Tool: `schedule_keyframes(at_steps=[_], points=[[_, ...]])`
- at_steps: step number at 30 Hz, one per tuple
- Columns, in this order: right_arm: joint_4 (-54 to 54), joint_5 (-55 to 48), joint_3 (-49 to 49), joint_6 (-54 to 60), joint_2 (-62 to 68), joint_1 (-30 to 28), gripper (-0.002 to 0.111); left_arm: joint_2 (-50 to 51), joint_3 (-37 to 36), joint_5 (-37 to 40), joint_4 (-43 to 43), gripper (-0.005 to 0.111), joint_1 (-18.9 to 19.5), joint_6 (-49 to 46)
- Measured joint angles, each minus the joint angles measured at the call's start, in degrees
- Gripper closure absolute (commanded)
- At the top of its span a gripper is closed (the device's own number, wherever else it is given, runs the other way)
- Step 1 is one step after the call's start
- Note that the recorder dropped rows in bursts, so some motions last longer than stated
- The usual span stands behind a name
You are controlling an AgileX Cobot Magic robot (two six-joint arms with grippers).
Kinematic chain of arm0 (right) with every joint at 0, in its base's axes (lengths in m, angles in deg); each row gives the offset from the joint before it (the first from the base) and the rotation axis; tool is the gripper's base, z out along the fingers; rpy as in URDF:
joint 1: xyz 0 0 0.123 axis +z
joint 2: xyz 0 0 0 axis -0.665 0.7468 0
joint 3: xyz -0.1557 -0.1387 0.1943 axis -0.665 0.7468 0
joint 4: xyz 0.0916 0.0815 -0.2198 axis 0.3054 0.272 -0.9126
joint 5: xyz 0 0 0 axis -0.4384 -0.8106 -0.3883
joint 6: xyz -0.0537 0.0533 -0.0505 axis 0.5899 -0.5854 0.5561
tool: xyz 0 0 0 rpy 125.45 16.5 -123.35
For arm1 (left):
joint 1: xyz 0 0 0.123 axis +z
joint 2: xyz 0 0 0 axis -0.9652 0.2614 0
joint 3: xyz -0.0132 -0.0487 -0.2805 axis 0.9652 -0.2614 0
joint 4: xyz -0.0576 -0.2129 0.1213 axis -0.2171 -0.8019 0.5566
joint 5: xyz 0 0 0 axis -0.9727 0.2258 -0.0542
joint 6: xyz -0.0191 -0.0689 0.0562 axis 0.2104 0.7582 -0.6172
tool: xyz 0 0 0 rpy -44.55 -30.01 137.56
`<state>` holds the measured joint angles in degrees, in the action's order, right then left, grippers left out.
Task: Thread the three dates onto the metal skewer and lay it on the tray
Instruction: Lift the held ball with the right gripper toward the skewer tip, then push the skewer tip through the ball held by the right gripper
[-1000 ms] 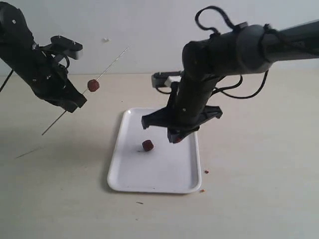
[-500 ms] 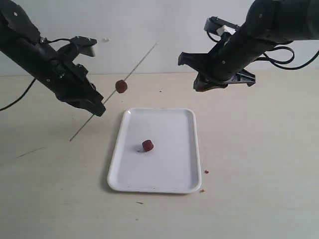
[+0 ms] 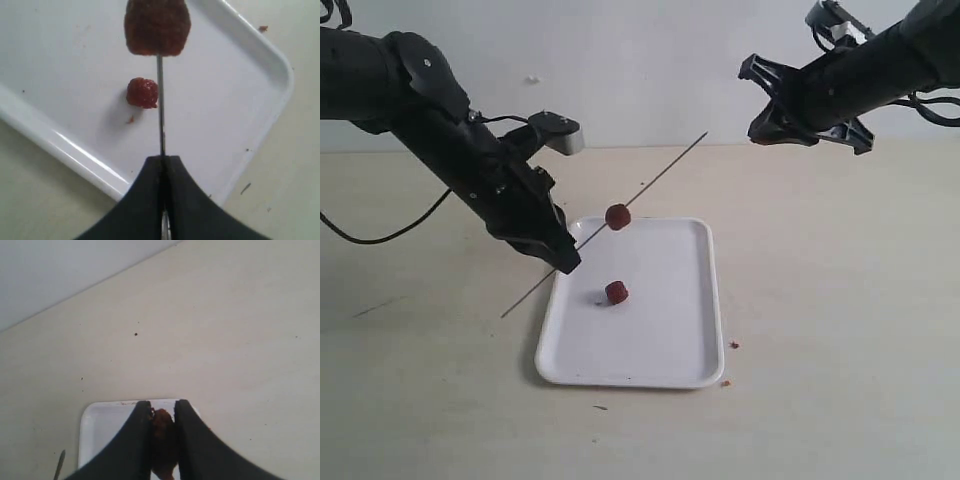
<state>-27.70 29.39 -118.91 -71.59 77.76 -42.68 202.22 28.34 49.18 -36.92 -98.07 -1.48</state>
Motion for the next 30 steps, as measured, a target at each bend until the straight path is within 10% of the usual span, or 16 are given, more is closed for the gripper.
schedule_keyframes(at_steps=[30], points=[[13.8, -0.6, 0.0, 9.8, 0.0, 0.0, 0.085, 1.7, 0.0, -6.2, -1.5, 0.107, -3.4, 0.3]])
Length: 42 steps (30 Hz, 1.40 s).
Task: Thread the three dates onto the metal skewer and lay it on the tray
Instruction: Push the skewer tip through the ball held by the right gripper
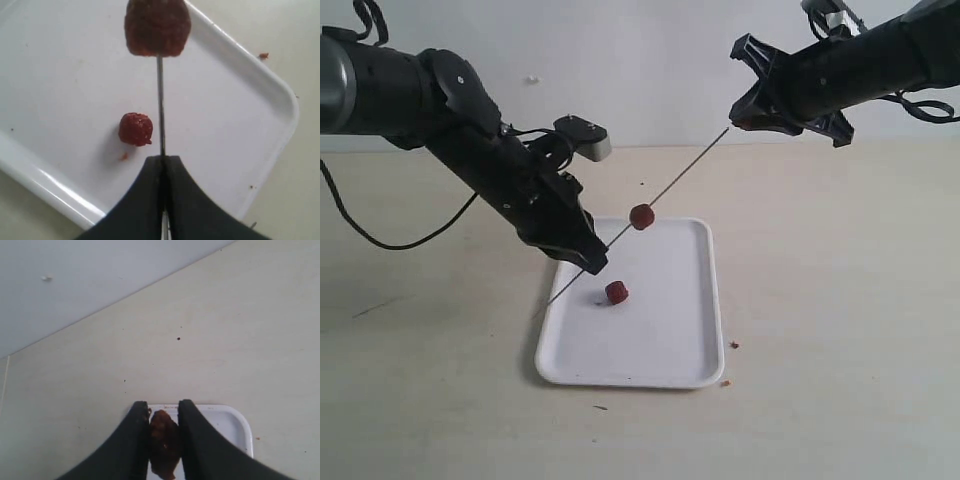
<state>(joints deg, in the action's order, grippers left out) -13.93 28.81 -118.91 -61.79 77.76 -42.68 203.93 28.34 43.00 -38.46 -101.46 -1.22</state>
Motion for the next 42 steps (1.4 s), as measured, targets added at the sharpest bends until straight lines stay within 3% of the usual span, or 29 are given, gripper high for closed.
schedule_keyframes(at_steps=[42], points=[[0.5, 0.1, 0.0, 0.5, 0.0, 0.0, 0.085, 0.4, 0.0, -1.7, -1.2, 0.107, -2.0, -1.6]])
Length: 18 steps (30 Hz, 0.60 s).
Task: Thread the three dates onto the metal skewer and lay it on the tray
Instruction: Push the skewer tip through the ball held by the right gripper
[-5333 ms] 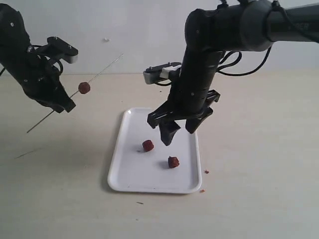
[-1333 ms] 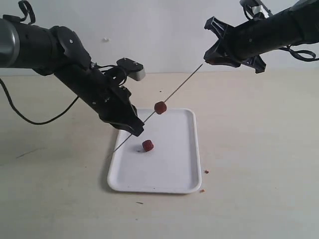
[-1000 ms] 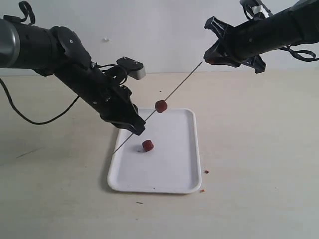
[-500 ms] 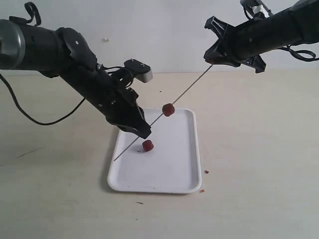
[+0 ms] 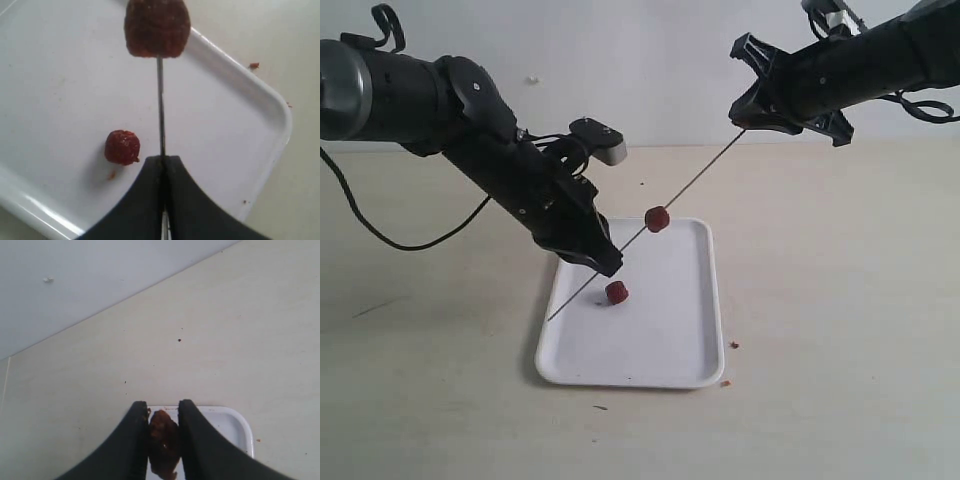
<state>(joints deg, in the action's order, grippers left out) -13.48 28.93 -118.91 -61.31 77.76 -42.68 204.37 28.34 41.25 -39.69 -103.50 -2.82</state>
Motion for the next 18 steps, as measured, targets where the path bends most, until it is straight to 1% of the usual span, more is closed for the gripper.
schedule_keyframes(at_steps=[18], points=[[0.0, 0.4, 0.0, 1.7, 0.0, 0.0, 0.085, 0.0, 0.0, 0.3, 1.1, 0.107, 0.0, 0.2]])
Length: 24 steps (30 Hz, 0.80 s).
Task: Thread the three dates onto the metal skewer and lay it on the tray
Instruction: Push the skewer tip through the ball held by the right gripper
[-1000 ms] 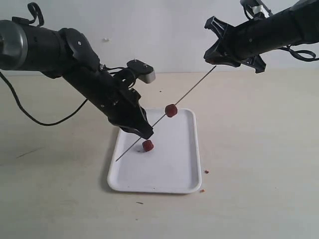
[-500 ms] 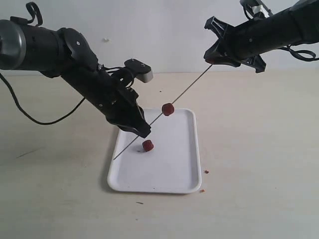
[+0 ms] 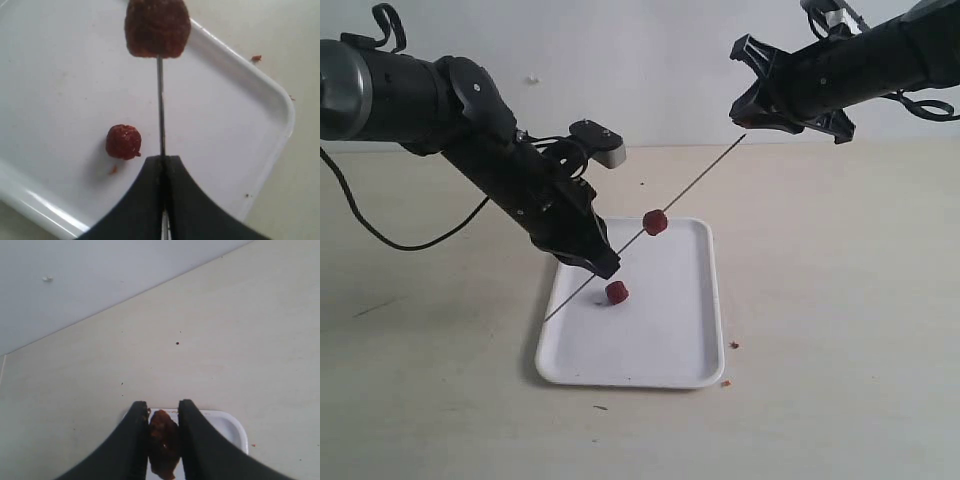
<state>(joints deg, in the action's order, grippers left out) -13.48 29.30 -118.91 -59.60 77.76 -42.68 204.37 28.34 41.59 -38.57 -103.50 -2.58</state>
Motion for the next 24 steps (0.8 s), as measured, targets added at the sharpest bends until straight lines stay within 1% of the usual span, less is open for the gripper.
schedule_keyframes(at_steps=[24], points=[[-1.1, -0.1, 0.0, 1.3, 0.0, -0.1, 0.085, 0.0, 0.0, -1.7, 0.1, 0.107, 0.0, 0.2]])
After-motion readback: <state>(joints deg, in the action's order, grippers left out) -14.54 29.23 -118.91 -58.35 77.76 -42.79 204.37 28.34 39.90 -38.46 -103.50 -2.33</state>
